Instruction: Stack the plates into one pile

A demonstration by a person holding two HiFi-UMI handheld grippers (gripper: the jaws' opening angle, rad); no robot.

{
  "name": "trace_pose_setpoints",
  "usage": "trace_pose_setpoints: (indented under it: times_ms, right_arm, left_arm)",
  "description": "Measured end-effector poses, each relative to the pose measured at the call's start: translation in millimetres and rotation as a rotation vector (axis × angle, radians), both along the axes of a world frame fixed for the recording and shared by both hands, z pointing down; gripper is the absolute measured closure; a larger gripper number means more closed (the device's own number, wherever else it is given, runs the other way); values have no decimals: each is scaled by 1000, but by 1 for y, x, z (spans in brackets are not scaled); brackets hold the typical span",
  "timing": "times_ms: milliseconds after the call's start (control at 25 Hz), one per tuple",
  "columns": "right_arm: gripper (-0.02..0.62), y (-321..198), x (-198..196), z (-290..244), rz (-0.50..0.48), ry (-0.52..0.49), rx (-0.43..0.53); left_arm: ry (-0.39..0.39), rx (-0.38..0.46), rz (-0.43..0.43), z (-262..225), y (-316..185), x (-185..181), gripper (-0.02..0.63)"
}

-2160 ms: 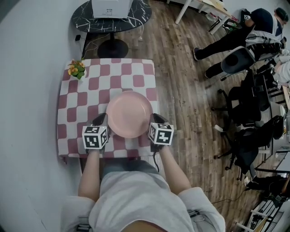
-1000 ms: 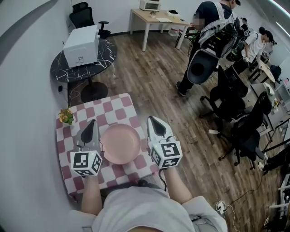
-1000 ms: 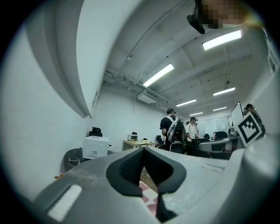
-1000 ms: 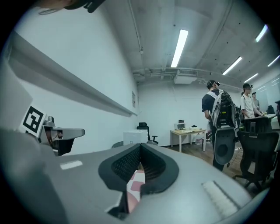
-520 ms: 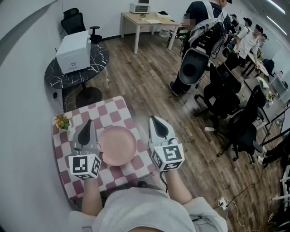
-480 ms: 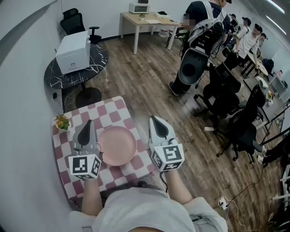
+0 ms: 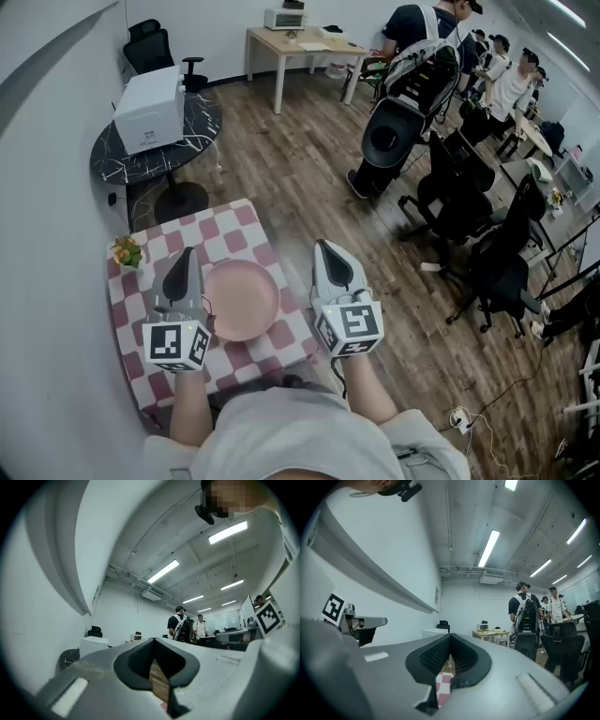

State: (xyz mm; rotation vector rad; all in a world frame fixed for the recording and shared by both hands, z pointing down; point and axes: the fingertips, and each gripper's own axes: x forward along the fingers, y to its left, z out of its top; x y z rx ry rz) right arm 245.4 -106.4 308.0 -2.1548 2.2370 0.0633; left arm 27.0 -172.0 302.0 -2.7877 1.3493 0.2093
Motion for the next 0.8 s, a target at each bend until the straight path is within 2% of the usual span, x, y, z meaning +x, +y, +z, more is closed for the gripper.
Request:
trace_pose_setpoints:
  times_ms: [800]
  right_arm:
    - [595, 7, -8, -3, 3, 5, 1]
  left_arm:
    - [3, 4, 1, -4, 5, -5, 602]
